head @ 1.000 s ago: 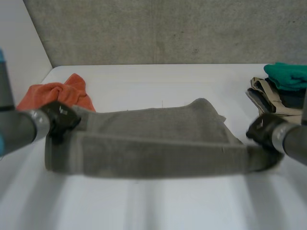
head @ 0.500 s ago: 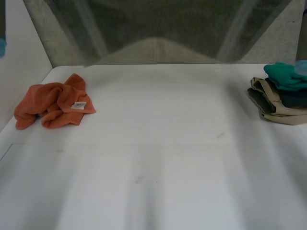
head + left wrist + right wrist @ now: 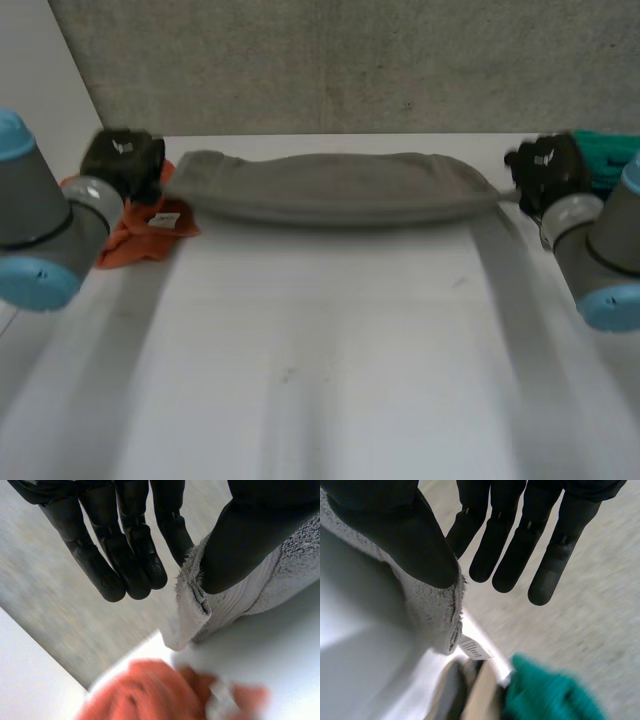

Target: Fold the laundry.

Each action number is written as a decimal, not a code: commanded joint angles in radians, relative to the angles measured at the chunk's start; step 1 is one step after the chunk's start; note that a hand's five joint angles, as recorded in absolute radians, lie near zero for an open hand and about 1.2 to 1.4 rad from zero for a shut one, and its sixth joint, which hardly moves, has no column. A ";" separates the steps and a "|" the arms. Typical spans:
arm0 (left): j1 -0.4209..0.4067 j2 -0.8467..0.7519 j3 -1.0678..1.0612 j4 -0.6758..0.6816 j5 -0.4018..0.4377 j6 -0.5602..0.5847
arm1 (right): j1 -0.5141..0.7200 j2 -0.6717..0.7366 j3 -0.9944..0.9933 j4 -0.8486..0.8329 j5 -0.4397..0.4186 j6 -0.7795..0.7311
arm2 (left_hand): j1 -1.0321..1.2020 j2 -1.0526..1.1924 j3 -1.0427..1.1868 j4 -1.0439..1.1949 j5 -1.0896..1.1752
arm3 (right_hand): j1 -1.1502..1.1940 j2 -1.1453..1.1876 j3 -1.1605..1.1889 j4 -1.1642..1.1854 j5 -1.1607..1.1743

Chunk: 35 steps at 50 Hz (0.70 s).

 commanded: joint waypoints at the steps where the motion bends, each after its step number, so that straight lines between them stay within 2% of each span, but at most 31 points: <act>1: 0.007 0.099 -0.213 -0.131 0.025 0.129 | -0.030 -0.079 0.183 0.135 -0.030 -0.168 | 0.228 0.198 0.207 0.199 0.234 | 0.253 0.214 0.204 0.196 0.196; 4: 0.011 0.168 -0.285 -0.260 0.031 0.217 | -0.049 -0.153 0.247 0.253 -0.032 -0.284 | 0.228 0.198 0.207 0.199 0.234 | 0.253 0.214 0.204 0.196 0.196; 5: 0.014 0.200 -0.319 -0.347 0.028 0.281 | -0.059 -0.193 0.273 0.328 -0.032 -0.338 | 0.228 0.198 0.207 0.199 0.234 | 0.253 0.214 0.204 0.196 0.196; 8: 0.018 0.238 -0.366 -0.461 0.025 0.370 | -0.076 -0.248 0.307 0.451 -0.032 -0.407 | 0.228 0.198 0.207 0.199 0.234 | 0.253 0.214 0.204 0.196 0.196; 9: 0.026 0.257 -0.394 -0.537 0.016 0.433 | -0.087 -0.276 0.327 0.539 -0.032 -0.448 | 0.228 0.198 0.207 0.199 0.234 | 0.253 0.214 0.204 0.196 0.196; 13: 0.038 0.279 -0.442 -0.697 0.000 0.557 | -0.108 -0.305 0.362 0.734 -0.024 -0.568 | 0.228 0.198 0.207 0.199 0.234 | 0.253 0.214 0.204 0.196 0.196; 17: 0.043 0.282 -0.437 -0.748 -0.003 0.605 | -0.116 -0.304 0.365 0.752 -0.029 -0.643 | 0.228 0.198 0.207 0.199 0.234 | 0.253 0.214 0.204 0.196 0.196; 20: 0.032 0.281 -0.402 -0.722 -0.004 0.591 | -0.112 -0.299 0.353 0.717 -0.029 -0.644 | 0.228 0.198 0.207 0.199 0.234 | 0.253 0.214 0.204 0.196 0.196; 26: -0.025 0.239 -0.256 -0.629 -0.026 0.484 | -0.072 -0.222 0.267 0.583 -0.026 -0.553 | 0.228 0.198 0.207 0.199 0.234 | 0.253 0.214 0.204 0.196 0.196; 35: -0.085 0.054 0.009 -0.540 -0.062 0.334 | -0.026 -0.090 0.117 0.335 0.032 -0.400 | 0.228 0.198 0.207 0.199 0.234 | 0.253 0.214 0.204 0.196 0.196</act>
